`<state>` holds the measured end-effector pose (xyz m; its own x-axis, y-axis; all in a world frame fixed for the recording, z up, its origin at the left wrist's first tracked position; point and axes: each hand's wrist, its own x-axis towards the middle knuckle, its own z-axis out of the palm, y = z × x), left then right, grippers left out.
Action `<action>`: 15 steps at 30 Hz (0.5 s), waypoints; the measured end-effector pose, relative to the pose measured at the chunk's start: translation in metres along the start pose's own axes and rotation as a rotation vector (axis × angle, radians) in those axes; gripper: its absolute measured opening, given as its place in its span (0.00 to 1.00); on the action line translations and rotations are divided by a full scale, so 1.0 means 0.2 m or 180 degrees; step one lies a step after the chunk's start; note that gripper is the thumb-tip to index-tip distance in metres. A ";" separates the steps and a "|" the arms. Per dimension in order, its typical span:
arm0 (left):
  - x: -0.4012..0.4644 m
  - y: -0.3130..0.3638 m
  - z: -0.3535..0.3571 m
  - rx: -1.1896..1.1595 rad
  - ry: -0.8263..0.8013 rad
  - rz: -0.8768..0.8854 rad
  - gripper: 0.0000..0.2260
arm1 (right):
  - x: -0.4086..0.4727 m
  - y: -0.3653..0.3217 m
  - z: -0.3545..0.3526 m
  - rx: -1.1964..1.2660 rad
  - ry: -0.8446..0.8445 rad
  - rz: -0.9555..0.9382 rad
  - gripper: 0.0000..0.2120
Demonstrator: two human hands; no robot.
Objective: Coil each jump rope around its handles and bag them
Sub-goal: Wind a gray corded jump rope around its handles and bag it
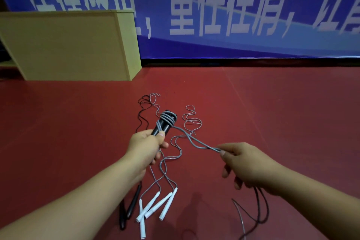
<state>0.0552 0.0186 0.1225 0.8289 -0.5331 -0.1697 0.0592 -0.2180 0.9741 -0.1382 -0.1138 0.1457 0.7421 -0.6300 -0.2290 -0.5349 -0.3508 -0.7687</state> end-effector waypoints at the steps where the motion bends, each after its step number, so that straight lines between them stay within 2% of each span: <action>1: 0.00 0.00 0.00 0.0022 0.0015 0.0014 0.04 | 0.00 0.01 0.00 -0.0033 0.0073 -0.0026 0.13; 4: 0.00 0.00 0.00 0.0068 0.0021 0.0050 0.04 | 0.01 0.01 -0.02 -0.0182 0.0070 -0.0057 0.13; 10: -0.01 0.00 0.00 0.0210 0.0028 0.0130 0.04 | -0.02 0.00 0.00 -0.0326 -0.0738 -0.0255 0.12; 13: 0.00 -0.03 0.00 0.0626 -0.0023 0.0310 0.05 | -0.04 -0.01 0.01 -0.0202 -0.0933 -0.0592 0.06; 15: 0.01 -0.06 0.00 0.1062 -0.0174 0.0475 0.06 | -0.06 -0.03 0.01 -0.0356 -0.0913 -0.0935 0.08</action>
<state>0.0548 0.0202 0.1099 0.7833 -0.6199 -0.0460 -0.2521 -0.3844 0.8881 -0.1434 -0.1029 0.1512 0.9434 -0.2793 -0.1790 -0.3129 -0.5695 -0.7601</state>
